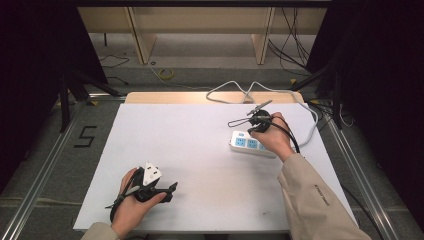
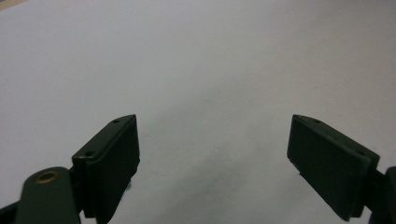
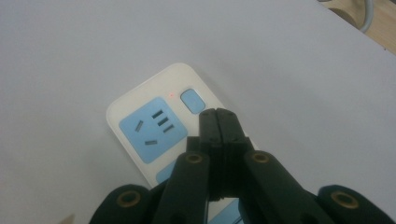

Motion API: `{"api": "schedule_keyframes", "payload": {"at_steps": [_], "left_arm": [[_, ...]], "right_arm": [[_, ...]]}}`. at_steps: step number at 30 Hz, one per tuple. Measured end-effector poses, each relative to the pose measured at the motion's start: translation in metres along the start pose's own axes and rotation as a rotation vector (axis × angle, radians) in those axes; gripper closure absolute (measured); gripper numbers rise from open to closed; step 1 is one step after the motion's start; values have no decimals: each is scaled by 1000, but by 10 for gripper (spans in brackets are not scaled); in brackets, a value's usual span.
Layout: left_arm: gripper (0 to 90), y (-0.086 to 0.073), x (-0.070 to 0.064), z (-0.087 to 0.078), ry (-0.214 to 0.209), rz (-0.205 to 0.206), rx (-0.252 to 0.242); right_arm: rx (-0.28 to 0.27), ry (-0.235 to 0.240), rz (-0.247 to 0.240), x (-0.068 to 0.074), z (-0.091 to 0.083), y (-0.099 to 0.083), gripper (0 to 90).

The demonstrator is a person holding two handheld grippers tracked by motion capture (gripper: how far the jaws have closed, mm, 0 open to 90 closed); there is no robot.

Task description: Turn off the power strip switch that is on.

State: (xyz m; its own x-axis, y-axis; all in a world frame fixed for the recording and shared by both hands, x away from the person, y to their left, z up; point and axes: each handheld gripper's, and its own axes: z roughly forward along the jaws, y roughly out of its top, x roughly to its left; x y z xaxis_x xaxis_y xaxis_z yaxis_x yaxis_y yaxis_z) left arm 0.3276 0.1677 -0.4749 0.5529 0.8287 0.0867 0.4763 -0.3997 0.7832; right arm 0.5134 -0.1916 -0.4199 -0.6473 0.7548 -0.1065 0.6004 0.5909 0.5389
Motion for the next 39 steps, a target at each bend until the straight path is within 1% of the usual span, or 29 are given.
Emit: {"api": "schedule_keyframes", "payload": {"at_steps": [14,25,39], "left_arm": [[165,0,1,0,0,0,-1],[165,0,1,0,-1,-2,-2],[165,0,1,0,-3,1,2]], "right_arm": [[13,3,-12,4,11,11,900],[20,10,-4,5,21,16,900],[29,8,-5,5,28,22,900]]}}
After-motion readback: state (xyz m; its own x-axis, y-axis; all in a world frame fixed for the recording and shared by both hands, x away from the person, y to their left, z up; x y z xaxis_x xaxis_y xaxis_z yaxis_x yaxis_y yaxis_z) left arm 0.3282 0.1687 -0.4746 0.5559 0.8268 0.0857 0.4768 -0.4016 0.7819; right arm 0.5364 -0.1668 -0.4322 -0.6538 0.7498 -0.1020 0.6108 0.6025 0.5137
